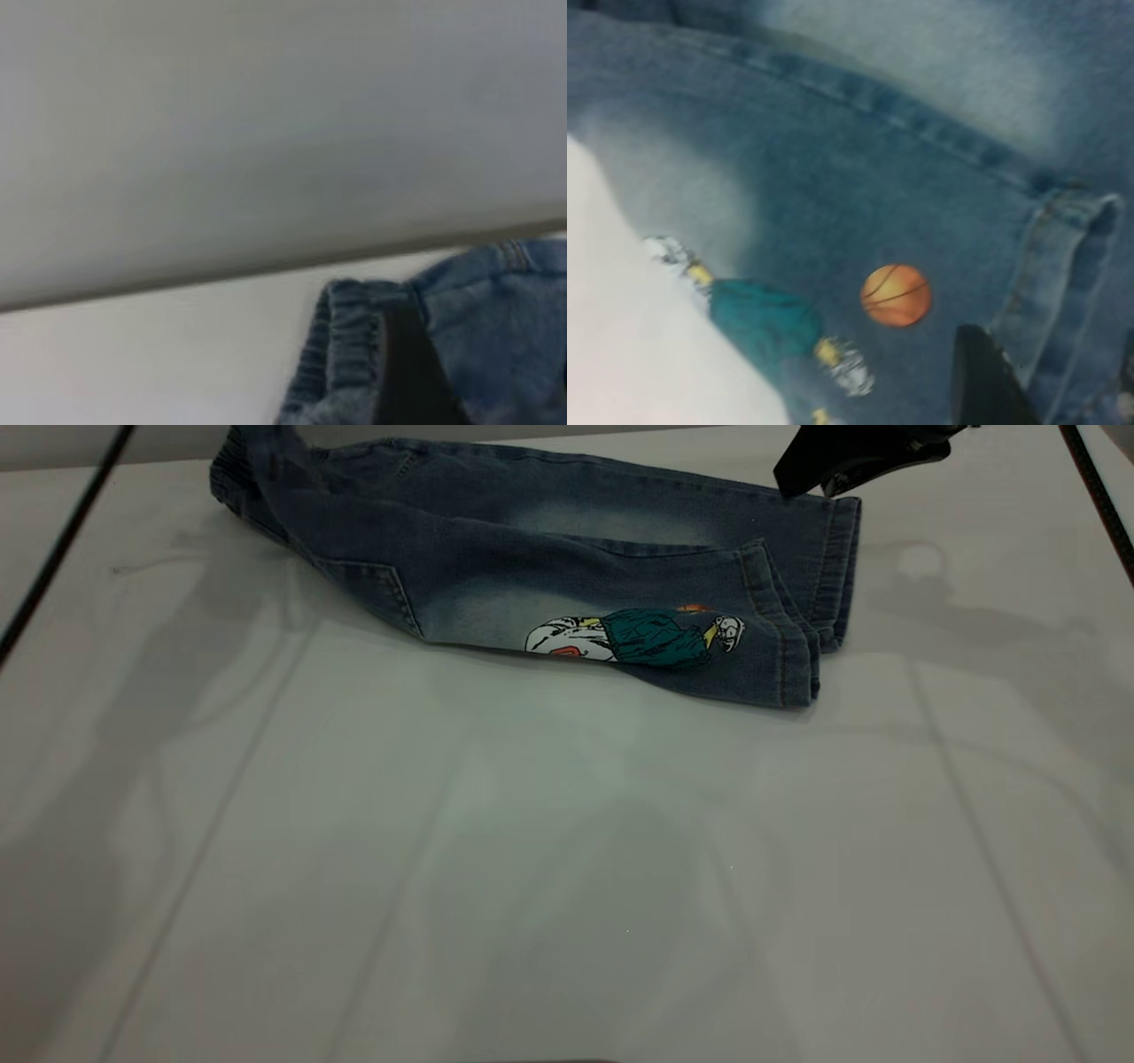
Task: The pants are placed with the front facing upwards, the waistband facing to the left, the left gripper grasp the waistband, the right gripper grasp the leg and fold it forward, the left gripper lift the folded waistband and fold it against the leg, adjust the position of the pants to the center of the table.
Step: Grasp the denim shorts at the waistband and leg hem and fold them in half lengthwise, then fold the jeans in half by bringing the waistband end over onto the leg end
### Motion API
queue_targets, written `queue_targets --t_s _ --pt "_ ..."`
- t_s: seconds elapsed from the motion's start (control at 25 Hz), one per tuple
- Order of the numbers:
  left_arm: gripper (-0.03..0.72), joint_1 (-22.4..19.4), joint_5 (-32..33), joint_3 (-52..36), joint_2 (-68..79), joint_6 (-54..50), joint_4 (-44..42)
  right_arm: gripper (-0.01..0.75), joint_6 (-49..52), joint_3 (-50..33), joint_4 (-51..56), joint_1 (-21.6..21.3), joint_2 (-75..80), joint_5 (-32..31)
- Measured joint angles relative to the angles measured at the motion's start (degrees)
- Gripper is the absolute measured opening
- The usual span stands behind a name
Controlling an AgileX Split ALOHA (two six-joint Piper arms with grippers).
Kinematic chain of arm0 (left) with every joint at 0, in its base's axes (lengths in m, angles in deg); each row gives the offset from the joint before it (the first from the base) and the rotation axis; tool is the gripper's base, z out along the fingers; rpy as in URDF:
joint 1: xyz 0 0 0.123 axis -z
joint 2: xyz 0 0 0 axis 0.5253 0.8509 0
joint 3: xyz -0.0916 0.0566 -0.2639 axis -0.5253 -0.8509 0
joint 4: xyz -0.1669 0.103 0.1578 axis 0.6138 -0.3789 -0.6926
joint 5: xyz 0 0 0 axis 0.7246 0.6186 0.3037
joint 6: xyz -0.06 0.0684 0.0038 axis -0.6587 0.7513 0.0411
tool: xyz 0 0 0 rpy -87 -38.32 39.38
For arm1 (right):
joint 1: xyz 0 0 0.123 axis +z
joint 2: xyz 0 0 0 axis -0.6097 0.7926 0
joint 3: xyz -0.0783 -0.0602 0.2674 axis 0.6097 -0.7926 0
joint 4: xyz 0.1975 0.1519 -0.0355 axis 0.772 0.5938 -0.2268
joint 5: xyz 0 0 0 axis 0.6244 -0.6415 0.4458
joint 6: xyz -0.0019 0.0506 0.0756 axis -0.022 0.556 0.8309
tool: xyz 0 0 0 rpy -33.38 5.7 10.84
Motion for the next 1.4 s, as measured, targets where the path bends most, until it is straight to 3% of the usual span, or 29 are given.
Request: queue_targets --t_s 0.24,0.36,0.6,0.92,1.12,1.4 --pt "0.37 0.0 33.5 13.78 0.0 2.38 0.0 0.267 0.0 0.0 1.75 0.4 0.0 -5.13" --pt "0.37 0.0 43.68 17.26 0.0 3.18 -0.52 0.267 -0.2 0.0 2.1 2.81 0.0 -6.22" --pt "0.37 -0.06 50.83 17.8 0.0 3.74 -1.82 0.267 -1.61 0.0 2.37 7.89 0.0 -6.92" --pt "0.37 -0.06 62.97 17.85 0.0 3.2 -5.82 0.267 -1.72 0.0 1.32 8.23 0.0 -8.21" --pt "0.37 -2.47 63.37 17.99 1.63 -4.46 -13.46 0.267 -1.72 0.0 1.21 8.23 0.0 -8.68" --pt "0.37 -5.24 61.19 17.97 9.14 -5.69 -15.15 0.267 -1.72 0.0 1.16 8.23 0.0 -9.34"
